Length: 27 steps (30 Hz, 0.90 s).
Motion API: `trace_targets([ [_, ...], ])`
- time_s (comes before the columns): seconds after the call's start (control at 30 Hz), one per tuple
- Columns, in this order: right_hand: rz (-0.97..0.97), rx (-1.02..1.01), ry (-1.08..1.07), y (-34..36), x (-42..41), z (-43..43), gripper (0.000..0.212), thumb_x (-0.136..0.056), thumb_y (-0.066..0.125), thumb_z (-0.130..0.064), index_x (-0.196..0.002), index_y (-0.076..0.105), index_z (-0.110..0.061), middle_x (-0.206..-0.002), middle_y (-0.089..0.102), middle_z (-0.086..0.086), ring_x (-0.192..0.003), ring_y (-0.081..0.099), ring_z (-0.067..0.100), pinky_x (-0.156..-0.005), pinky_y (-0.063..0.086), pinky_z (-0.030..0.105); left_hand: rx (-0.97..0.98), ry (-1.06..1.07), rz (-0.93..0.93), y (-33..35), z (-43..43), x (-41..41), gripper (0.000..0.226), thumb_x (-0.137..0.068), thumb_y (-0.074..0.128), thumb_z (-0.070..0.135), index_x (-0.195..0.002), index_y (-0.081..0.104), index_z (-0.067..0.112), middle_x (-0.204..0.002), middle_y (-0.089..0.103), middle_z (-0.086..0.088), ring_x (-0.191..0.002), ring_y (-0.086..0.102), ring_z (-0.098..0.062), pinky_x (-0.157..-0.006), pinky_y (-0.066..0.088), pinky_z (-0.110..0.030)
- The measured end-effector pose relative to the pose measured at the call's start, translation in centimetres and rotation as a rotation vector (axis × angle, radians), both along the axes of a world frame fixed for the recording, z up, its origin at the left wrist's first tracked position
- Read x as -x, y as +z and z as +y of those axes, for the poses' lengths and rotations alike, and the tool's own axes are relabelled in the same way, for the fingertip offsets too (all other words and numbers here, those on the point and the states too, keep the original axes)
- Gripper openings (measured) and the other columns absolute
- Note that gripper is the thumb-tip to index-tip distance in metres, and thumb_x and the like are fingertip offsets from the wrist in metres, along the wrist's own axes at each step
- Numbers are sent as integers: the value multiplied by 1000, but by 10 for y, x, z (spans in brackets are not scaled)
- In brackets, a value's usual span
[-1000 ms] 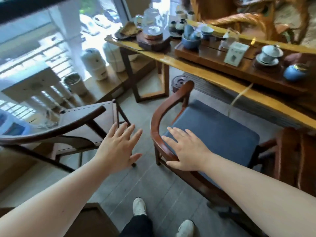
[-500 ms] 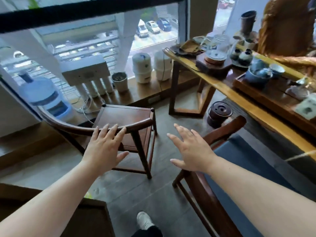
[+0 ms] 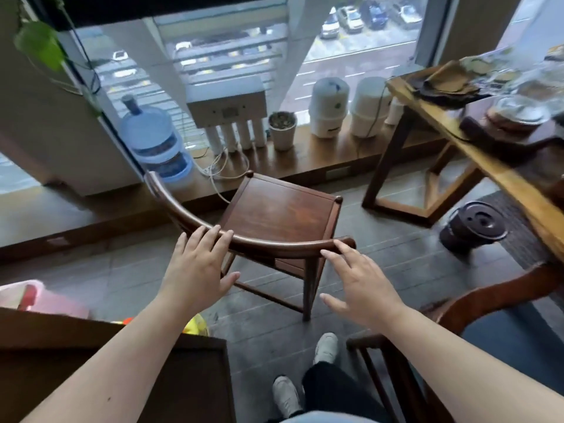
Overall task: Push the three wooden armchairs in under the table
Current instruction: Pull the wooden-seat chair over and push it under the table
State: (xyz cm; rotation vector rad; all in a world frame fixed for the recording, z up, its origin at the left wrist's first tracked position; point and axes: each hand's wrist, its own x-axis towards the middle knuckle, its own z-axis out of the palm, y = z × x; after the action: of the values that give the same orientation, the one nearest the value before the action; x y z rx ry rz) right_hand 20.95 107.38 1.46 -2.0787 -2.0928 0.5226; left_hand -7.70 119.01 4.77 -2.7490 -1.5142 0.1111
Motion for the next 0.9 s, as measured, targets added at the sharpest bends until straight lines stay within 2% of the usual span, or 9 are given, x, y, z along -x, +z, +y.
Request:
trace_targets([
  [0.17,18,-31,110,-8,8,53,80,-79,70,-54,-145,38,-22,-155,35,13,-140,33,30,-115,24,51,42,15,60,-6,29,3,81,-80,63,54,-145,32,18,-149,38,-12,-139,28,-32,-114,22,-56],
  [0.27,22,39,207,-10,12,92,79,-80,67,-57,-145,37,-23,-153,38,8,-138,35,26,-113,26,44,76,11,117,-11,54,2,82,-82,57,58,-148,24,22,-154,30,-9,-142,20,-30,-116,16,-54],
  [0.4,5,220,348,-15,24,129,77,-82,62,-60,-144,34,-25,-138,52,-1,-120,52,23,-94,48,37,135,-35,255,-11,94,2,86,-83,53,62,-150,13,25,-158,20,-7,-144,12,-29,-117,11,-51],
  [0.5,18,413,384,-24,31,150,69,-82,62,-62,-135,39,-25,-123,61,0,-106,59,25,-85,52,40,229,-82,354,-12,123,4,88,-81,53,64,-149,14,25,-157,22,-8,-143,14,-29,-116,13,-51],
  [0.6,153,591,379,-28,39,171,60,-84,64,-59,-127,47,-22,-110,65,3,-94,61,25,-82,52,39,304,-183,484,-24,147,6,91,-76,61,63,-147,17,27,-153,27,-7,-141,19,-30,-115,18,-54],
  [0.67,203,664,372,-27,44,185,59,-85,66,-56,-129,49,-21,-114,64,3,-96,59,24,-83,49,35,344,-254,529,-36,163,8,89,-73,64,62,-144,24,27,-147,37,-5,-136,29,-28,-112,23,-54],
  [0.73,227,747,353,-26,49,199,60,-83,68,-55,-129,50,-21,-114,61,1,-96,57,22,-81,46,31,395,-301,529,-46,179,12,77,-72,63,59,-136,35,28,-134,51,-1,-125,44,-26,-106,33,-50],
  [0.8,233,838,344,-27,54,208,57,-81,71,-52,-126,53,-22,-111,59,-2,-94,56,19,-76,43,30,445,-336,512,-51,190,15,55,-72,58,51,-122,46,31,-116,62,4,-107,58,-23,-93,45,-43],
  [0.9,274,929,309,-31,65,222,64,-76,77,-38,-132,50,-22,-116,56,-2,-95,55,18,-75,42,28,512,-422,516,-52,204,14,35,-71,52,37,-105,56,34,-87,65,8,-79,63,-21,-70,53,-36],
])
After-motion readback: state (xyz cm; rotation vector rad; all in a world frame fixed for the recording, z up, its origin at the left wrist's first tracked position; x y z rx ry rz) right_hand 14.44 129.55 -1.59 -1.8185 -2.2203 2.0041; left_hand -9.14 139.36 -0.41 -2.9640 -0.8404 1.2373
